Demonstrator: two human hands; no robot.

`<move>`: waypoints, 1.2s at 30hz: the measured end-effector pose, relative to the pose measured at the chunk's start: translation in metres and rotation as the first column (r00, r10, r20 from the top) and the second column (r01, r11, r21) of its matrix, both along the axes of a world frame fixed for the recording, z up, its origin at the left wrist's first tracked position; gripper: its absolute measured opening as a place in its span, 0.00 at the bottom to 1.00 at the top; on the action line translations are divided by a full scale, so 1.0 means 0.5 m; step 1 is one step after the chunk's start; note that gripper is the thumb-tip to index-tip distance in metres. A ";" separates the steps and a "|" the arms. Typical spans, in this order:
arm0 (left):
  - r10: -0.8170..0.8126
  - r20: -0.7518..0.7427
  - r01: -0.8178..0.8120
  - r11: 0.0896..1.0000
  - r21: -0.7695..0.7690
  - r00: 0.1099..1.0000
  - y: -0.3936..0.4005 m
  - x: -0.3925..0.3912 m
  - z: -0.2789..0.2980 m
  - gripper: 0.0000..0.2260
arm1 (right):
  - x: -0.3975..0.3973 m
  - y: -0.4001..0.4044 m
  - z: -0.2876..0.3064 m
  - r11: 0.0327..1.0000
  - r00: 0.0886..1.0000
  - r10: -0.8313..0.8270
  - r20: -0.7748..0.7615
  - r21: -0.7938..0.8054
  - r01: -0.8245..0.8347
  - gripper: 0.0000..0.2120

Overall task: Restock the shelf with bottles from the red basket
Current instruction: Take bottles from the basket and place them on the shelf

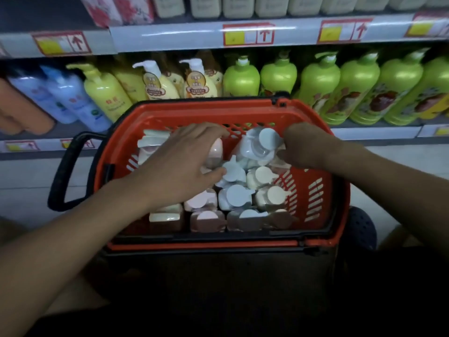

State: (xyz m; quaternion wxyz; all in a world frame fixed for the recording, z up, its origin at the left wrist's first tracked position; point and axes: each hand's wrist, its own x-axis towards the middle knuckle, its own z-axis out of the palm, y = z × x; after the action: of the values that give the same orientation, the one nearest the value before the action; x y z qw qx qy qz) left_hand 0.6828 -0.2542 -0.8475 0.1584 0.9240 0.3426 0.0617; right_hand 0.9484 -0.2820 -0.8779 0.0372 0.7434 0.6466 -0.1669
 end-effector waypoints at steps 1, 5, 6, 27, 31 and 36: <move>0.031 0.012 -0.031 1.000 0.000 0.999 0.009 -0.011 0.001 0.28 | 0.003 0.002 0.006 1.000 1.000 -0.003 -0.011 -0.011 0.003 0.13; 0.151 0.067 -0.148 0.988 -0.040 0.986 0.038 -0.055 0.003 0.26 | -0.006 0.005 0.037 0.999 1.000 0.016 0.009 -0.043 -0.015 0.18; 0.167 0.087 -0.164 0.985 -0.046 0.982 0.043 -0.060 0.004 0.26 | -0.016 0.012 0.044 0.999 0.999 0.033 0.009 -0.043 -0.033 0.18; 0.098 0.148 -0.085 0.992 -0.090 0.984 0.049 -0.044 -0.052 0.30 | -0.081 0.066 0.020 0.967 0.970 0.225 -0.090 0.145 -0.211 0.22; 0.110 0.204 -0.088 0.990 -0.112 0.973 0.069 -0.034 -0.028 0.34 | -0.120 0.052 0.044 0.926 0.978 0.180 -0.101 0.352 -0.134 0.20; 0.130 0.329 -0.071 0.980 -0.183 0.935 0.015 -0.001 0.030 0.46 | -0.164 0.014 0.187 0.752 0.988 0.014 -0.152 0.652 0.089 0.26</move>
State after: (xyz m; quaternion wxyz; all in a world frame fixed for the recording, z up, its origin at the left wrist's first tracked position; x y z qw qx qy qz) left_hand 0.6823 -0.2466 -0.8327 0.2891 0.8640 0.3611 0.1987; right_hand 0.8663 -0.2749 -0.7844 -0.2775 0.7075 0.6498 0.0157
